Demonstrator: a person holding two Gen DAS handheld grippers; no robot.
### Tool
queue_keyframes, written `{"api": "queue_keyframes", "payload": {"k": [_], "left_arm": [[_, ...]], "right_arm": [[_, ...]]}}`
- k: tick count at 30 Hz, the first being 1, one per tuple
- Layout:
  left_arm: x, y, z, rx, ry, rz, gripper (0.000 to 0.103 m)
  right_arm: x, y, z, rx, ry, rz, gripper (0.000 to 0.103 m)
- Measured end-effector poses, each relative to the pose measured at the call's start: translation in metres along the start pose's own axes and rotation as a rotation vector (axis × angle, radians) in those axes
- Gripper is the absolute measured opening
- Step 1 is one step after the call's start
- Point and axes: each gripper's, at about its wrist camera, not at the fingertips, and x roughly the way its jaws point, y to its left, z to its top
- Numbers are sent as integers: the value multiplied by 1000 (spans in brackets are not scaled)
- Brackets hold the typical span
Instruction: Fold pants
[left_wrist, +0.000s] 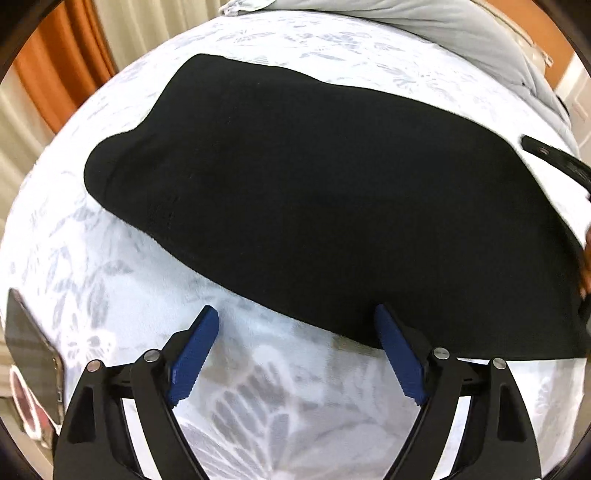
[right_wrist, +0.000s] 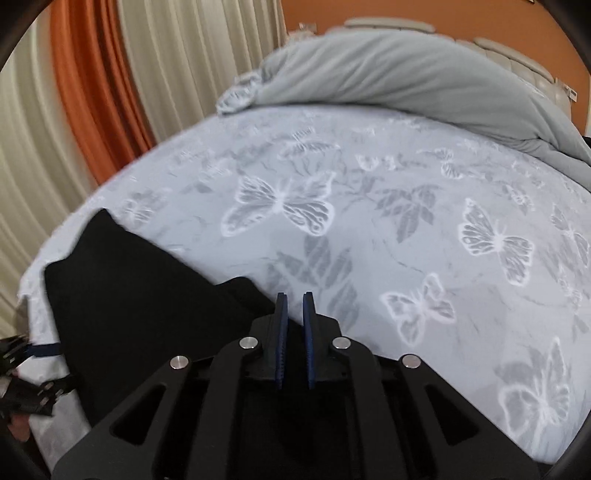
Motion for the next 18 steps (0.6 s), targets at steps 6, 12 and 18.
{"api": "queue_keyframes", "payload": {"k": [6, 12, 18], "left_arm": [[-12, -1, -4, -20, -11, -16, 83], [-31, -41, -10, 82, -97, 79, 83], [-40, -7, 9, -46, -141, 64, 84]], "right_arm": [[23, 4, -41, -57, 154, -44, 2], [-3, -27, -8, 195, 10, 72, 9], [2, 17, -15, 129, 75, 187, 17]]}}
